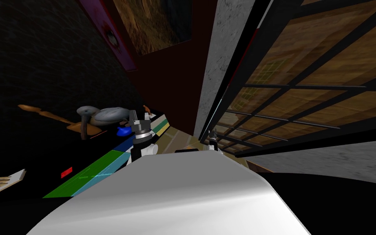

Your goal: Pull the door open

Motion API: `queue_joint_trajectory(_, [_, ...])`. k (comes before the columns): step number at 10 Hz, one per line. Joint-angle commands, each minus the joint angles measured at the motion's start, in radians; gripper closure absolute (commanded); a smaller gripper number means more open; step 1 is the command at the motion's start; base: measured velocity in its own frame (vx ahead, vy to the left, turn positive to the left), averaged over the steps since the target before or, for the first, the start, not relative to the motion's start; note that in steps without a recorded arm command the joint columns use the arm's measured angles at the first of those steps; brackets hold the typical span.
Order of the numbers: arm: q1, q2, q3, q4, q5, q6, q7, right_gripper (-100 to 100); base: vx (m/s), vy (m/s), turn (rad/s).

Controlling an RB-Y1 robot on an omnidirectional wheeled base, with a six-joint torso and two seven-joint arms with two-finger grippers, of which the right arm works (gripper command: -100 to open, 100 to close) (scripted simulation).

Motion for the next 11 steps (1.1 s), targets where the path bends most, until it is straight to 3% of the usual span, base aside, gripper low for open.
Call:
queue_joint_trajectory(1, [-0.003,0.004,0.011,-0.004,-0.027,0.001,-0.05,-100,-0.065,0.002,0.048])
queue_joint_trajectory(4, [-0.006,0.007,0.019,-0.003,-0.046,0.0,-0.107,-100,-0.05,-0.005,0.018])
queue_joint_trajectory(11, [-0.021,0.021,0.057,0.0,-0.137,-0.003,-0.297,-100,-0.052,-0.006,0.031])
